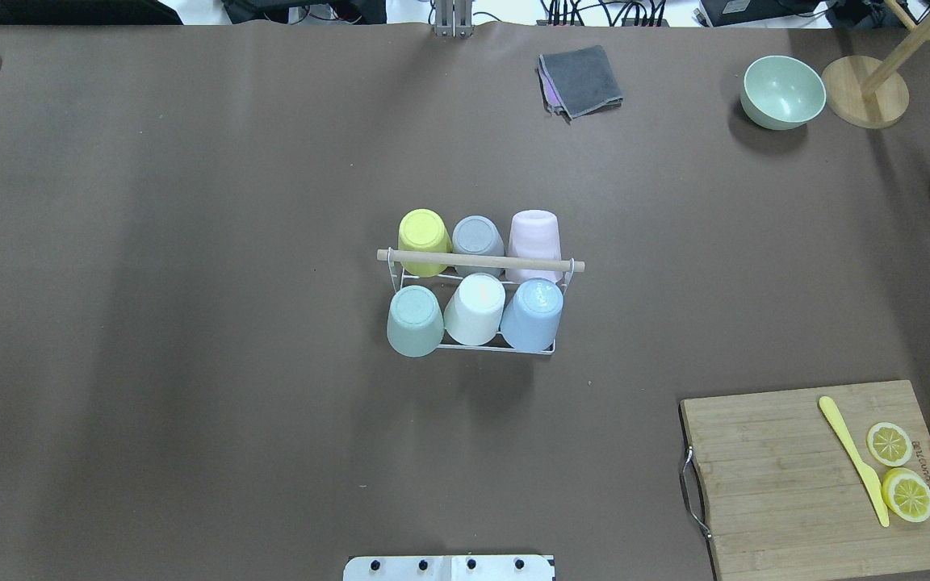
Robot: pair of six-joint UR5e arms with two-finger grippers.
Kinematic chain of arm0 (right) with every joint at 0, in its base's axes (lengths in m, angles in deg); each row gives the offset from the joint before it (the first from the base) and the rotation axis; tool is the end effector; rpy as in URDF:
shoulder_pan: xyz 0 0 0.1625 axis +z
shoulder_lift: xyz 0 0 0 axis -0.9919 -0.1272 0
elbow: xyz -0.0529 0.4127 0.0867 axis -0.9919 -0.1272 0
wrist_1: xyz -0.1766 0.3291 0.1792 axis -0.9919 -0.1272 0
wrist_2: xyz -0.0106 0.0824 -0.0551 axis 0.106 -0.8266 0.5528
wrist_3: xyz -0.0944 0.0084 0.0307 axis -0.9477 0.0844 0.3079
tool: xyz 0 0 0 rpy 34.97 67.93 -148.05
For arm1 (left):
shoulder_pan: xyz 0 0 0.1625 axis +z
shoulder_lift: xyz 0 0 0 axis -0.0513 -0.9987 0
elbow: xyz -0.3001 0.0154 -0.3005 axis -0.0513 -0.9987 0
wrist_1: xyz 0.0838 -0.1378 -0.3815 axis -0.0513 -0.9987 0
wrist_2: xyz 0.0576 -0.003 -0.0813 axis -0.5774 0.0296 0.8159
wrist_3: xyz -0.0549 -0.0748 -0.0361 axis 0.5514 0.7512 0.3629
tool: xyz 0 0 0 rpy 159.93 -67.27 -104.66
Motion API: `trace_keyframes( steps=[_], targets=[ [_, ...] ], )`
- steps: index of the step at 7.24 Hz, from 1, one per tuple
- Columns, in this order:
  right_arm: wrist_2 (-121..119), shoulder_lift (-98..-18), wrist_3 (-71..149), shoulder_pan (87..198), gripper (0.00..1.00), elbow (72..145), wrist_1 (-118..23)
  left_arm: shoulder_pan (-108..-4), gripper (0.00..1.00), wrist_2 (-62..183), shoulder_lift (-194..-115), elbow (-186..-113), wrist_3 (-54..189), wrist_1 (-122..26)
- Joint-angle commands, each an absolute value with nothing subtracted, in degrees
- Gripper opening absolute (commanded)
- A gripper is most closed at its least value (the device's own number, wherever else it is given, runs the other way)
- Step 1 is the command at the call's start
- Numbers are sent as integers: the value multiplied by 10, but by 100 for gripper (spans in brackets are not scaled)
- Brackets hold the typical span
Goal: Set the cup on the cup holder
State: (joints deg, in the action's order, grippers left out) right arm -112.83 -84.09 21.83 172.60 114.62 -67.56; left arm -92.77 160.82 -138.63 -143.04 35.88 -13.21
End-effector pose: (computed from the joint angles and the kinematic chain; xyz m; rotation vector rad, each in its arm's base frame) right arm 0.0627 -0.4434 0.6394 -0.0539 -0.7769 0.0119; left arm -0.1302 -0.4910 0.6995 -0.0642 0.5805 0.1416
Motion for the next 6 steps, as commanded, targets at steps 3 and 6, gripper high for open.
trace_keyframes(
  steps=[3, 6],
  targets=[
    [-1129, -840, 218, 1726, 100, 1144, -675, -928, 98, 1676, -1320, -1486, 476, -137],
    [-1124, -838, 218, 1726, 100, 1144, -675, -925, 98, 1712, -1324, -1479, 480, -138]
  ],
)
